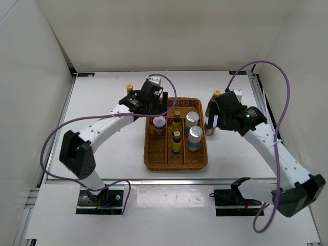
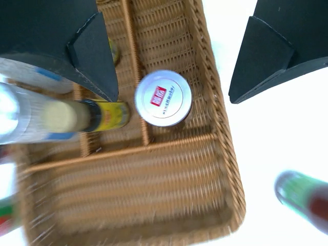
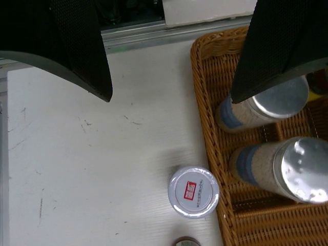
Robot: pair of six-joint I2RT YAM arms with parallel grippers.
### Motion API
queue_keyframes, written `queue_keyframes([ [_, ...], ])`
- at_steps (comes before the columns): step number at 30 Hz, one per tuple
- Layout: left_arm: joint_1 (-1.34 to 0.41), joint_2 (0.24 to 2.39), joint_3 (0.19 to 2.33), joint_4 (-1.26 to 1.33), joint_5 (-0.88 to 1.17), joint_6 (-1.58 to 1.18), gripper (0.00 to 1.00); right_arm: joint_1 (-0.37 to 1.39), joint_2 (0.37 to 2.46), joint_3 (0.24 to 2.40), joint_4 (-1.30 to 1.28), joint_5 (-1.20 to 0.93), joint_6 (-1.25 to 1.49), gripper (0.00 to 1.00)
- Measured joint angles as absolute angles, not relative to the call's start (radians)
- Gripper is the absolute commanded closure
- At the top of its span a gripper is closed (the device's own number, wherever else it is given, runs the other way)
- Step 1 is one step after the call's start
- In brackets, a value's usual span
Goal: Organize the condiment bottles
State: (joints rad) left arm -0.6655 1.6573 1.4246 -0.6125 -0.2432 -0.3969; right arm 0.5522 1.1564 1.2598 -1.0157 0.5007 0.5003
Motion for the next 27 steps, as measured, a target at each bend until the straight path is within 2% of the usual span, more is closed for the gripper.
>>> queue_keyframes([
  [7,-0.641,1.456,1.448,-0.631,-0.281,-0.344,0.0,0.352,1.304,1.238,-0.878,0.285,0.432,0.01],
  [14,-0.516,1.292,1.347,-0.652,-0.349,-0.265,0.0,0.302,1.439,1.236,-0.766,0.167,0.393,0.01],
  [22,-0.413,1.266,1.265,-0.692,-0.333,-0.245,0.0,0.286,1.589,1.24,-0.698,0.142,0.388,0.01],
  [27,-0.39,1.264,1.264,-0.699,-0.32,-0.24,0.0,0.27,1.61,1.23,-0.658,0.138,0.389,0.07],
])
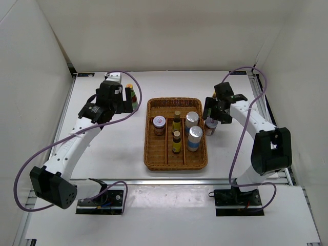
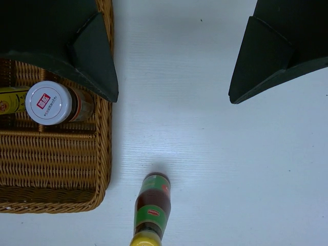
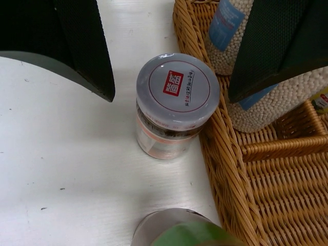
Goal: Organize the condiment bottles
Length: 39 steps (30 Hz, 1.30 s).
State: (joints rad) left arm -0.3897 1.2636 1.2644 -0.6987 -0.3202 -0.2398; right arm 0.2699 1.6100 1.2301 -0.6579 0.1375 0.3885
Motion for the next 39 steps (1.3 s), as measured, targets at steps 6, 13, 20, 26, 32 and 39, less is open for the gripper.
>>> queue_keyframes([
  [6,-0.383,1.263,1.262,-0.699,-0.308,-0.236,0.0,0.269,1.62,1.206,-0.625,0.136,0.393,0.14],
  [13,-0.382,1.263,1.249,-0.702,-0.303,-0.236,0.0,0.268,1.641,1.196,-0.573,0.136,0.396,0.48],
  [20,-0.382,1.262,1.249,-0.703,-0.303,-0.236,0.0,0.27,1.634,1.196,-0.587,0.156,0.404,0.82],
  [26,-0.376,1.262,1.249,-0.703,-0.303,-0.236,0.0,0.27,1.525,1.197,-0.731,0.178,0.393,1.0],
  [32,-0.375,1.262,1.249,-0.703,-0.303,-0.236,0.0,0.27,1.322,1.312,-0.907,0.198,0.36,1.0],
  [39,-0.375,1.262,1.249,-0.704,-0.303,-0.236,0.0,0.355,1.218,1.594,-1.01,0.152,0.311,1.0],
])
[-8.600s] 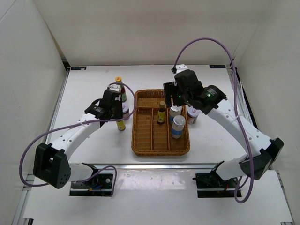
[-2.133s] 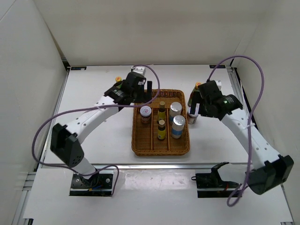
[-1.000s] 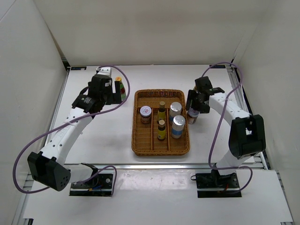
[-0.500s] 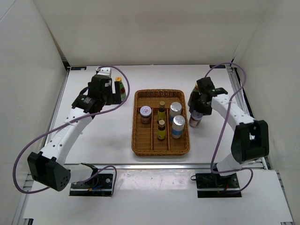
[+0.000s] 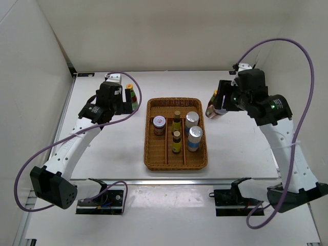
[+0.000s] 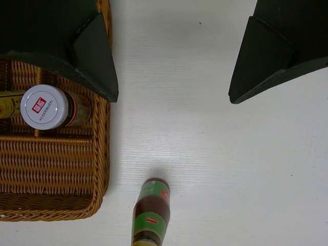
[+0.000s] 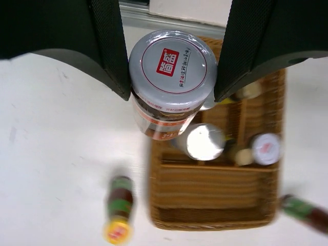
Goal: Organize the condiment bottles
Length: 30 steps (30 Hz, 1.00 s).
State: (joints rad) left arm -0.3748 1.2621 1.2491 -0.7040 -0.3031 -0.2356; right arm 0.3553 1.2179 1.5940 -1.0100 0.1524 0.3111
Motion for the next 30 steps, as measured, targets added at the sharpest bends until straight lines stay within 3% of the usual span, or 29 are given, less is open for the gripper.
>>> queue_keyframes([
  [7,-0.375,1.261,1.249,-0.708,-0.307,-0.236,0.0,0.661,1.292,1.715,-1.02,0.081,0.298,1.0],
  [14,-0.319,1.216,1.249,-0.735,-0.326,-0.245,0.0,0.997,1.499,1.716,-0.968,0.133,0.286,1.0],
  [21,-0.213,1.169,1.249,-0.75,-0.327,-0.26,0.0,1.021,1.584,1.587,-0.802,0.126,0.284,1.0],
  [30,-0.208,1.165,1.235,-0.76,-0.324,-0.264,0.0,1.017,1.723,1.507,-0.646,0.077,0.27,1.0],
])
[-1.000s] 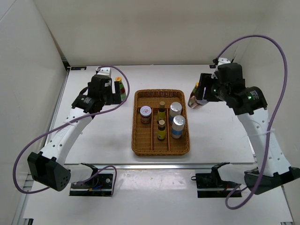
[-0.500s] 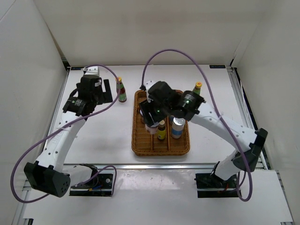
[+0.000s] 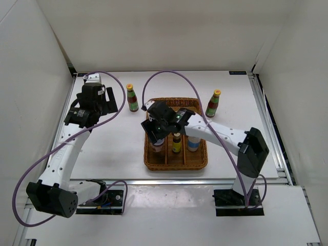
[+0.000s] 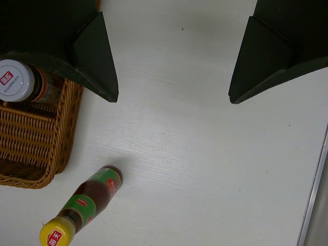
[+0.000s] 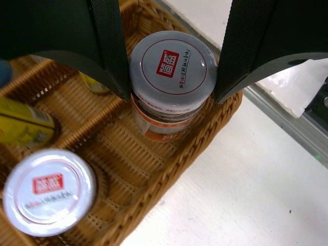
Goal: Organize the condiment bottles
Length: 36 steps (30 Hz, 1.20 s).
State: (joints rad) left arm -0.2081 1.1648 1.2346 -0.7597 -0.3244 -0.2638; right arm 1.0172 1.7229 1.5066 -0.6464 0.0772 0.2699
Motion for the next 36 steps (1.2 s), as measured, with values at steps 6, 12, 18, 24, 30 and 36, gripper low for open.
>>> queue_keyframes([
  [6,-0.208,1.165,1.23,-0.759,-0.324,-0.264,0.0,1.022,1.821,1.514,-0.593,0.08,0.258,1.0],
  [12,-0.208,1.164,1.218,-0.76,-0.324,-0.264,0.0,1.021,1.938,1.612,-0.617,0.112,0.278,1.0],
  [18,-0.208,1.163,1.218,-0.76,-0.324,-0.264,0.0,1.021,1.94,1.619,-0.65,0.128,0.294,0.01],
  [24,-0.208,1.163,1.216,-0.76,-0.321,-0.265,0.0,1.021,1.874,1.686,-0.737,0.16,0.313,0.0],
  [30,-0.208,1.163,1.202,-0.754,-0.308,-0.272,0.0,0.974,1.662,1.89,-0.815,0.288,0.293,0.0],
  [36,-0.208,1.161,1.163,-0.747,-0.29,-0.278,0.0,0.614,1.364,1.724,-0.672,0.339,0.243,0.0],
])
